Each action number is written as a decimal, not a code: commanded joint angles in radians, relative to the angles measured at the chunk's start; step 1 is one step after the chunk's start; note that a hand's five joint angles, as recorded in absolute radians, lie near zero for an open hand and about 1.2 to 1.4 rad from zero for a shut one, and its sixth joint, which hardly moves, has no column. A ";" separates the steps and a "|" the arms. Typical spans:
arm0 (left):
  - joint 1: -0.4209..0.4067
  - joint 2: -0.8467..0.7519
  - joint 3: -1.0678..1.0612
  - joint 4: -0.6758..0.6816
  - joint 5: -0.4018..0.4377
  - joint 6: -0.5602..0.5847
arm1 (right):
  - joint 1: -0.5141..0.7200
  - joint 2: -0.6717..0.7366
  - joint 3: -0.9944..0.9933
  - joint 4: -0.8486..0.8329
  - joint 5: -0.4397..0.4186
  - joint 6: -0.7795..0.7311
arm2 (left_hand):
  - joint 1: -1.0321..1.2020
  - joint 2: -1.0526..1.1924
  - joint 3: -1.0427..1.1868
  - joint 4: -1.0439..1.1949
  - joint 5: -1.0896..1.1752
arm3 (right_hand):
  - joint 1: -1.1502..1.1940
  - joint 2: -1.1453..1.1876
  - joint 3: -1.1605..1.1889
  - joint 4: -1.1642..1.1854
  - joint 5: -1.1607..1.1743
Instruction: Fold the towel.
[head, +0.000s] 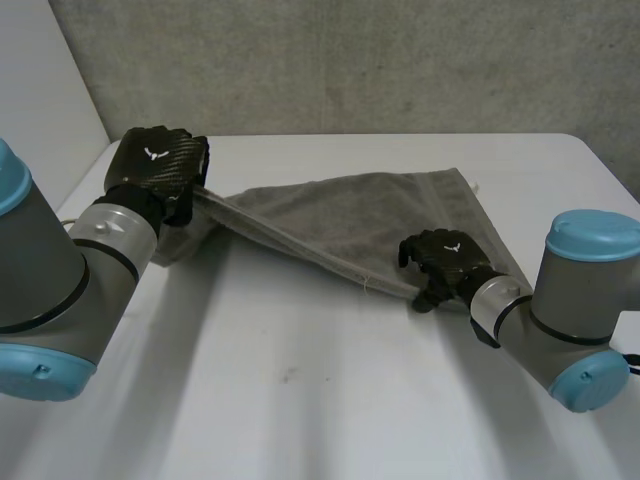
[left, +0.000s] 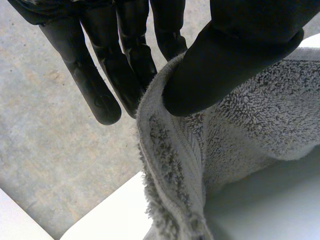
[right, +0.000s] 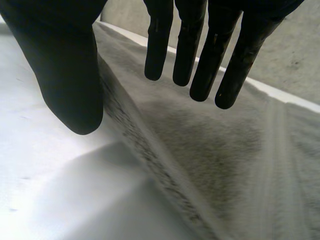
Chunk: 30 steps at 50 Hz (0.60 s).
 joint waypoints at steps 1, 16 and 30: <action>0.032 0.000 0.002 -0.002 0.000 -0.010 | -0.087 -0.017 0.002 0.000 0.024 -0.108 | 0.220 0.178 0.181 0.179 0.187 | 0.337 0.249 0.244 0.246 0.270; 0.063 -0.017 -0.017 -0.005 0.002 -0.009 | -0.289 -0.002 -0.012 0.122 0.015 -0.277 | 0.220 0.178 0.181 0.179 0.187 | 0.798 0.710 0.705 0.706 0.731; 0.074 -0.017 -0.050 -0.135 0.003 -0.004 | -0.355 -0.189 -0.080 0.377 -0.104 -0.288 | 0.220 0.178 0.181 0.179 0.187 | 0.862 0.773 0.769 0.770 0.794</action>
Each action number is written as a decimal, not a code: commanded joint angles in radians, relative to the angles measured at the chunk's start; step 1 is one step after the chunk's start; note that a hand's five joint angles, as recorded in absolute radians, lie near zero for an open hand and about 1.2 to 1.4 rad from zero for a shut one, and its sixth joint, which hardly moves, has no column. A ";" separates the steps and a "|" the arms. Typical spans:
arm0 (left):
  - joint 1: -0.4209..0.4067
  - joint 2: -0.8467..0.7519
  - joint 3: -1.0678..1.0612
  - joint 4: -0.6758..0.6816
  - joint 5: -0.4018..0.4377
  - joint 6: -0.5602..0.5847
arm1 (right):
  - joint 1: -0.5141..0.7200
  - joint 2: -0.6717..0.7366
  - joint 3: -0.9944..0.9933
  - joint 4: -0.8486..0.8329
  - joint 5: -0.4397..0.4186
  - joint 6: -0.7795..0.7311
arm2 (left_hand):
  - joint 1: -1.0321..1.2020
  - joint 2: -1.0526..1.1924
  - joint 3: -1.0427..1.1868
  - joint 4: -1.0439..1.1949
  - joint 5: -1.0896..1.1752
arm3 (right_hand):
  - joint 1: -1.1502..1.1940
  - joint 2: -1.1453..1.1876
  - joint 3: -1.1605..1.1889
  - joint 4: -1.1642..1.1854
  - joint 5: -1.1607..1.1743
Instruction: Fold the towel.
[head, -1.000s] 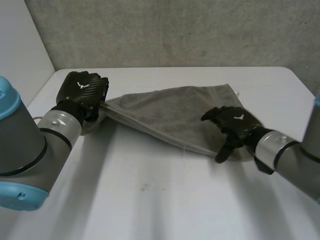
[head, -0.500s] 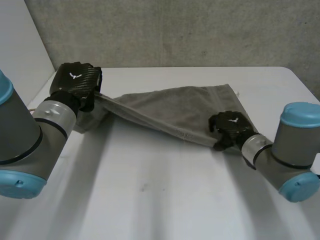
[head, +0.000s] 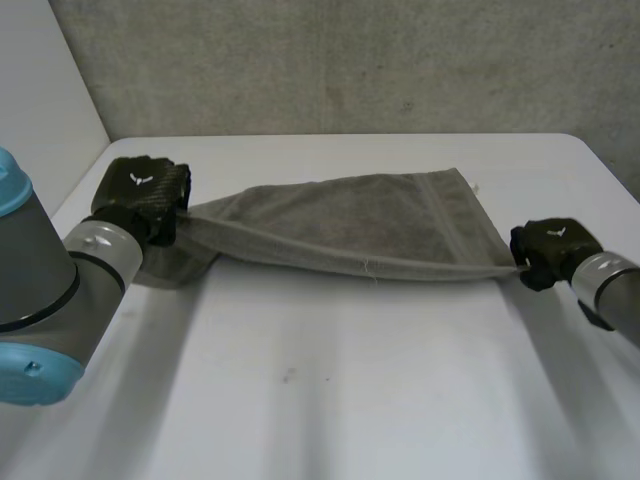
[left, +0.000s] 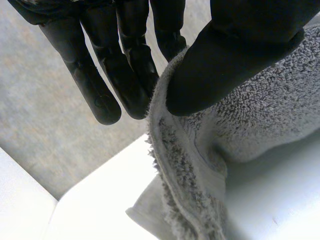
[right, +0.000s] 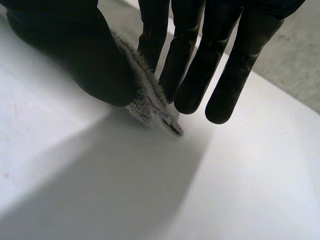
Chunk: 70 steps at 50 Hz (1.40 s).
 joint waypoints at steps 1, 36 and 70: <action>0.009 0.009 -0.014 -0.089 0.002 0.003 | -0.049 -0.140 -0.048 0.204 -0.108 -0.008 | 0.220 0.178 0.181 0.179 0.187 | 0.426 0.224 0.213 0.207 0.255; 0.069 -0.114 0.115 -0.397 0.012 0.148 | -0.084 -0.191 -0.235 0.805 -0.104 -0.461 | 0.220 0.178 0.181 0.179 0.187 | 0.426 0.224 0.213 0.207 0.255; 0.043 -0.617 0.406 0.388 0.111 0.341 | 0.208 0.323 -0.582 0.078 0.323 -0.254 | -1.001 -1.043 -1.041 -1.043 -1.035 | -0.796 -0.997 -1.008 -1.015 -0.967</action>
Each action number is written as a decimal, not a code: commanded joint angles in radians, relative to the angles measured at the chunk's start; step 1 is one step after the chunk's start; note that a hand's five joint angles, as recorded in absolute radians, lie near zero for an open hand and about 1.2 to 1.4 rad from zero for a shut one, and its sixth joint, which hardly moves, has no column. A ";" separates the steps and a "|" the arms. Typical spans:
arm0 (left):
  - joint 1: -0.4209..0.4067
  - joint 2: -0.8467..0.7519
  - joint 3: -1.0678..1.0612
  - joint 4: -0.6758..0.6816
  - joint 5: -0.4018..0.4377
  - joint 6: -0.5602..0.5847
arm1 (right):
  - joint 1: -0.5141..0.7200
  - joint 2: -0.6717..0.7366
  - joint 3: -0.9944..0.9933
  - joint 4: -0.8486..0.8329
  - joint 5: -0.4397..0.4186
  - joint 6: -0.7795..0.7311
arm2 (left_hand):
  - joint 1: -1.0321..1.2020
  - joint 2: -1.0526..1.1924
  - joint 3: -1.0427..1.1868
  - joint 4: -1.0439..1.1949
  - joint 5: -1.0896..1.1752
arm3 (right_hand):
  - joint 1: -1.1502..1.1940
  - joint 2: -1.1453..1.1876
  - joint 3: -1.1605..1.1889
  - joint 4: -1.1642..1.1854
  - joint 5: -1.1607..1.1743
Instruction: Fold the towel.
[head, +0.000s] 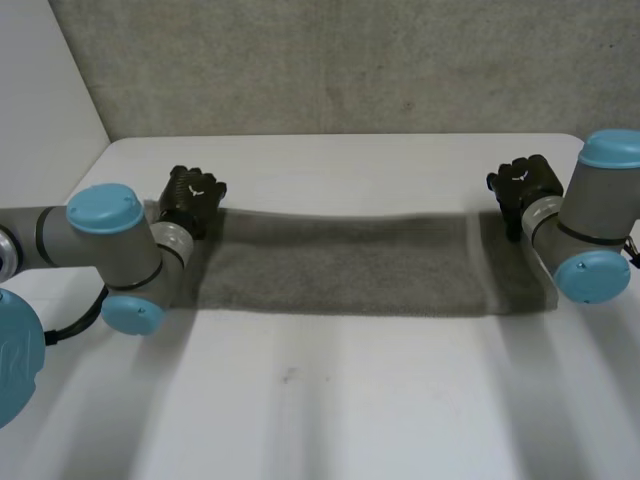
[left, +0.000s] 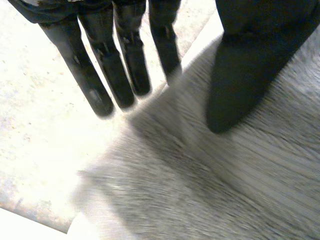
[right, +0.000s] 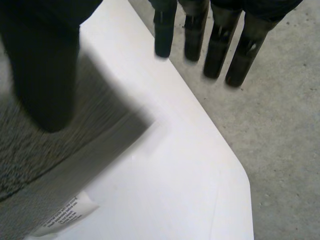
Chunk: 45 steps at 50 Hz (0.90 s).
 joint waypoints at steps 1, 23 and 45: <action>-0.008 0.065 -0.095 0.170 0.002 0.000 | 0.040 -0.050 0.052 0.017 0.068 0.013 | -0.506 -0.554 -0.562 -0.556 -0.560 | -0.089 -0.151 -0.152 -0.168 -0.177; 0.024 0.525 -0.611 0.156 0.000 -0.213 | -0.130 -0.464 0.644 0.018 -0.202 0.117 | -0.506 -0.554 -0.562 -0.556 -0.560 | 0.094 0.032 0.030 0.015 0.006; 0.054 0.651 -0.675 -0.201 0.005 -0.552 | -0.256 -0.334 0.703 -0.117 -0.317 0.113 | -0.506 -0.554 -0.562 -0.556 -0.560 | 0.509 0.446 0.445 0.429 0.421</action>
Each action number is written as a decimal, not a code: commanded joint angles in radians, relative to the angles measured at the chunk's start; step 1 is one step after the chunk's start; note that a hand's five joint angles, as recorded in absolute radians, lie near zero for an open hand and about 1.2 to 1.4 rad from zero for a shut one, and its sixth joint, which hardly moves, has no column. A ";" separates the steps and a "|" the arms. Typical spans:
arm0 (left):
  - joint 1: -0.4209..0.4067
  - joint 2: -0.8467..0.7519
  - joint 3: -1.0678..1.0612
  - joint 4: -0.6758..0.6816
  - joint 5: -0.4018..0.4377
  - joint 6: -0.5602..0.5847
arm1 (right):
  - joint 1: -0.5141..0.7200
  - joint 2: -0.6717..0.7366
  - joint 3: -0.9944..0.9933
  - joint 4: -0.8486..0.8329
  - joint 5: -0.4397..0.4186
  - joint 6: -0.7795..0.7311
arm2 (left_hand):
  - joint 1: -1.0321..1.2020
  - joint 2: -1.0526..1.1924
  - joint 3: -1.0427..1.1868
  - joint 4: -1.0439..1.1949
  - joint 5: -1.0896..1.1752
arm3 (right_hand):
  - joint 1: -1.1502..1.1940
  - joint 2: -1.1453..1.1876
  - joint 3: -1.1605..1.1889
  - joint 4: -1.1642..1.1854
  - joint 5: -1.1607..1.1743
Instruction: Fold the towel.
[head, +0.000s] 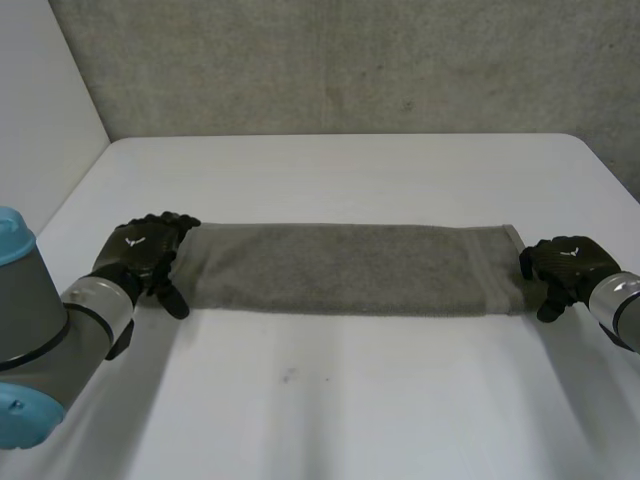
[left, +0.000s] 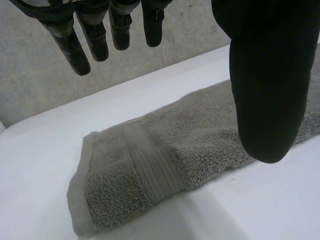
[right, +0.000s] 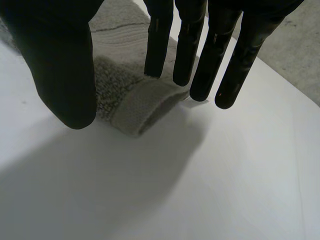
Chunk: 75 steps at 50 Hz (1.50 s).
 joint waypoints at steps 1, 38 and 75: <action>-0.002 0.027 -0.007 0.002 0.000 0.005 | -0.007 0.043 -0.017 -0.028 -0.017 -0.004 | -0.001 0.010 0.008 0.008 -0.024 | 0.240 0.153 0.149 0.149 0.173; 0.000 0.105 -0.021 -0.009 -0.002 0.007 | -0.009 -0.117 -0.238 0.030 0.118 -0.065 | -0.001 0.010 0.008 0.008 -0.024 | 0.864 0.777 0.774 0.773 0.797; -0.094 0.026 0.117 0.006 -0.011 0.002 | 0.576 -0.014 -0.306 -0.074 0.149 0.407 | -0.001 0.010 0.008 0.008 -0.024 | -0.357 -0.445 -0.448 -0.448 -0.424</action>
